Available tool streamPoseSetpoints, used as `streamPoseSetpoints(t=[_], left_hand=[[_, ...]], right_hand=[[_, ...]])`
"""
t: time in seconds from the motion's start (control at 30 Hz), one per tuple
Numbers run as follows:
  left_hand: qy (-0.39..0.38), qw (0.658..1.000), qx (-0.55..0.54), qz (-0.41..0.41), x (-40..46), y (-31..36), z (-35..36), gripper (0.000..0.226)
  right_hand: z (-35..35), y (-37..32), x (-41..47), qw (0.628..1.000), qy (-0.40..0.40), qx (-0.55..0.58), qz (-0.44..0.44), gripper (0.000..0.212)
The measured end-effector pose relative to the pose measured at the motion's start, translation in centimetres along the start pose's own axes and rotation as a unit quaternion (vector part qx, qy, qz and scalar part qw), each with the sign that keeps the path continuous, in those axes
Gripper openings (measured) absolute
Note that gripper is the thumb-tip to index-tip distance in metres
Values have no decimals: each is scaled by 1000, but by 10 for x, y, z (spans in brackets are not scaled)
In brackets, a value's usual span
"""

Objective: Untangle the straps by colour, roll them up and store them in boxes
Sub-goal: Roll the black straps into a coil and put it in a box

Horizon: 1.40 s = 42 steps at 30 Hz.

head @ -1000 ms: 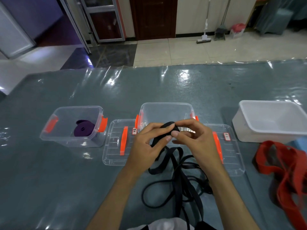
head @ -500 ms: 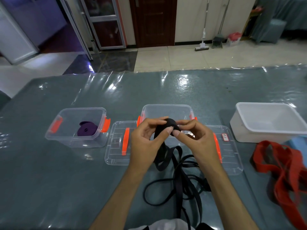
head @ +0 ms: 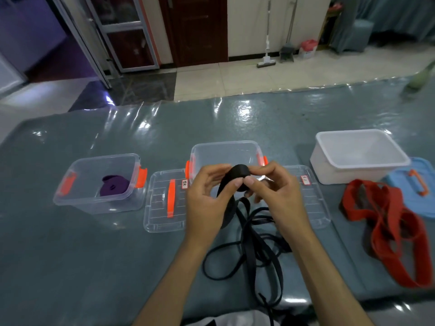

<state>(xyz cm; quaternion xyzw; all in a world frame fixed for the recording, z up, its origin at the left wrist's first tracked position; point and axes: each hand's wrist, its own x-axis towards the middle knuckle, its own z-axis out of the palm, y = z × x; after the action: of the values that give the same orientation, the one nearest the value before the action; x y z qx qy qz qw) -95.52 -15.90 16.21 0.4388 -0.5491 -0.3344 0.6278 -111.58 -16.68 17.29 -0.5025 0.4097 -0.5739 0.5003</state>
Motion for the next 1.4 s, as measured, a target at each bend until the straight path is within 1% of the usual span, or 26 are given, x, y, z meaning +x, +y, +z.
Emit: streamPoseSetpoints(t=[0.07, 0.13, 0.23, 0.3, 0.4, 0.47, 0.53, 0.6, 0.7, 0.77, 0.83, 0.87, 0.9, 0.93, 1.0, 1.03, 1.13, 1.23, 1.33, 1.4], left_hand=[[3, 999, -34, 0, -3, 0, 2, 20], [-17, 999, -37, 13, -3, 1, 0, 26], [-44, 999, -26, 8, 3, 6, -9, 31], [-55, 998, -16, 16, 6, 10, -15, 31], [-41, 998, -41, 14, 8, 17, -22, 39], [-27, 998, -47, 29, 8, 18, -23, 32], [-15, 998, -39, 45, 8, 19, -24, 25], [-15, 999, -19, 44, 9, 20, -28, 27], [-38, 999, 22, 27, 12, 18, -38, 29], [-42, 998, 44, 16, 12, 17, -43, 30], [-33, 999, 23, 7, 10, 18, -42, 28], [-29, 999, 9, 10, 9, 19, -40, 25], [-27, 1000, -4, 14, 8, 19, -38, 23], [-29, 999, -15, 16, 7, 19, -37, 21], [-37, 999, -24, 9, 10, 21, -37, 25], [-41, 999, -23, 3, 13, 23, -38, 28], [-58, 998, -11, 10, 21, 29, -44, 32], [-64, 997, -3, 42, 25, 33, -46, 30], [-29, 997, -63, 38, 25, 35, -42, 30], [-17, 995, -90, 48, 26, 36, -39, 29]], right_hand=[[1, 0, -2, 999, -11, 27, -14, 17], [2, 1, -4, 998, -13, 56, -23, 24], [2, 2, -9, 996, -27, 74, -34, 21], [2, 3, -11, 997, -43, 65, -28, 18], [3, 1, -8, 999, -28, 12, -34, 15], [5, -1, -5, 998, -25, 23, -45, 14], [8, -4, -4, 997, -32, 45, -53, 21], [13, -3, -3, 996, -44, 64, -51, 27], [19, 5, -7, 995, -46, 80, -23, 21], [20, 8, -8, 997, -42, 59, -7, 15], [20, 6, -5, 999, -37, -6, -16, 14], [20, 4, -3, 999, -36, -21, -20, 14], [20, 2, -2, 999, -37, -13, -22, 16], [20, 0, 0, 999, -40, 4, -25, 22], [21, -4, 2, 998, -43, 30, -30, 36], [23, -6, 3, 998, -50, 35, -32, 37], [27, -9, 3, 995, -84, 44, -24, 31], [29, -16, 11, 996, -77, 9, -31, 26], [32, -27, 23, 996, -63, -23, -65, 23], [34, -35, 29, 994, -69, -4, -86, 27]])
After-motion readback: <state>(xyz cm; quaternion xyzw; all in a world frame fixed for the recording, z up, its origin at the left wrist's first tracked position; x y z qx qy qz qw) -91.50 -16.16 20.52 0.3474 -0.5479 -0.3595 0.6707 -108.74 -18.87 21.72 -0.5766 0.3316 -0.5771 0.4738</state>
